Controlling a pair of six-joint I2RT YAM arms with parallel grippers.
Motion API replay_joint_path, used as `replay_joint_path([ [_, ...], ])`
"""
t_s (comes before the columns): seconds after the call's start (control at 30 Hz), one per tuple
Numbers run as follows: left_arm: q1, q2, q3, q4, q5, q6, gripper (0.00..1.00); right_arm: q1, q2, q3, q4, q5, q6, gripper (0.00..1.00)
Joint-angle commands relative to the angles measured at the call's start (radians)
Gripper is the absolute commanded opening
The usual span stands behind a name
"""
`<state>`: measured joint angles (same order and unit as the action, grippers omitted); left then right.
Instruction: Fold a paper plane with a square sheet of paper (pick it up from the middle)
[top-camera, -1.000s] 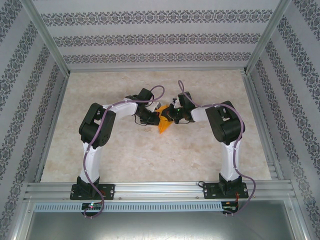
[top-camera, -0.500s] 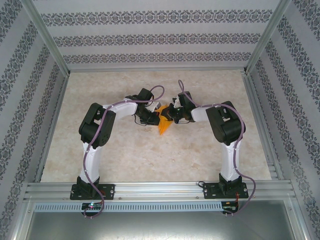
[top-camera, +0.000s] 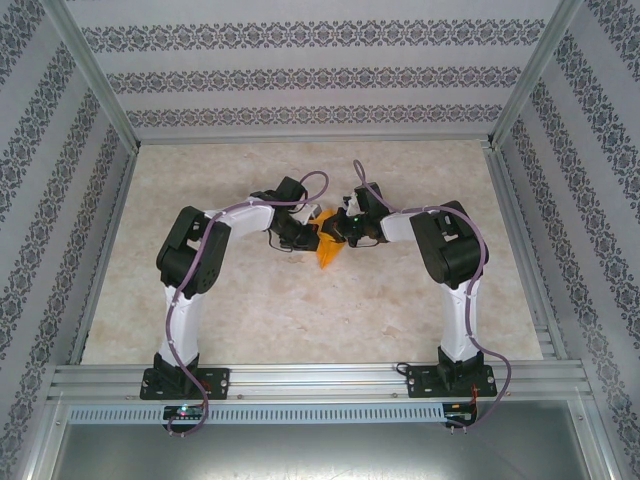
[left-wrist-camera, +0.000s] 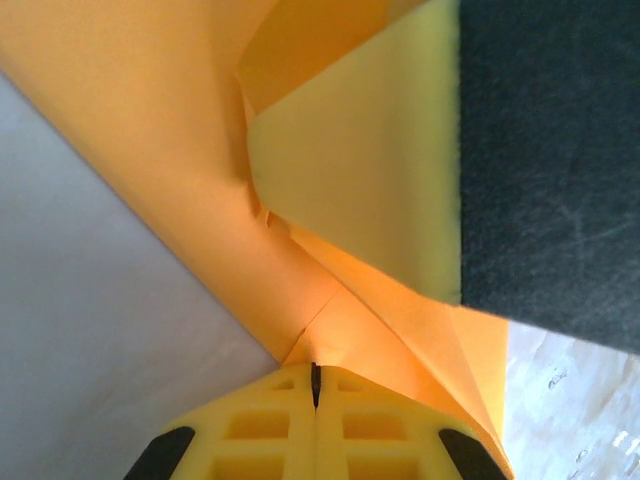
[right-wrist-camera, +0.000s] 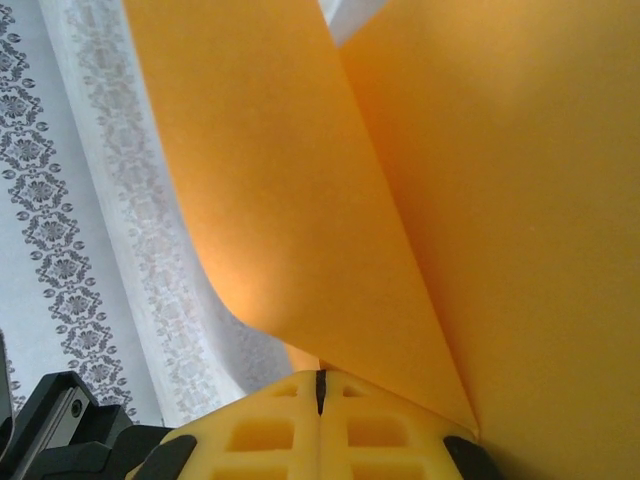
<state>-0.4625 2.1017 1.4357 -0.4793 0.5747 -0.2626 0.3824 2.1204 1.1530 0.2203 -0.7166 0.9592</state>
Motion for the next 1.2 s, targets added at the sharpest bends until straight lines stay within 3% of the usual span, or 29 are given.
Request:
replay_joint_path([
  [0.0, 0.001, -0.091, -0.008, -0.01, -0.022, -0.027, 0.14, 0.01, 0.051, -0.003, -0.086, 0.036, -0.036, 0.0],
  [0.27, -0.006, -0.177, -0.027, 0.032, -0.011, -0.154, 0.34, 0.01, 0.055, -0.012, -0.05, 0.029, -0.012, 0.0],
  [0.43, -0.043, -0.178, -0.047, 0.054, -0.006, -0.221, 0.38, 0.012, 0.059, -0.008, -0.045, 0.022, -0.002, 0.0],
  [0.93, -0.084, -0.11, -0.09, 0.095, -0.064, -0.257, 0.4, -0.001, 0.044, -0.031, -0.015, 0.005, 0.018, 0.0],
  [1.17, -0.087, -0.085, -0.116, 0.195, -0.001, -0.297, 0.37, -0.006, 0.03, -0.047, 0.007, 0.003, 0.032, 0.0],
])
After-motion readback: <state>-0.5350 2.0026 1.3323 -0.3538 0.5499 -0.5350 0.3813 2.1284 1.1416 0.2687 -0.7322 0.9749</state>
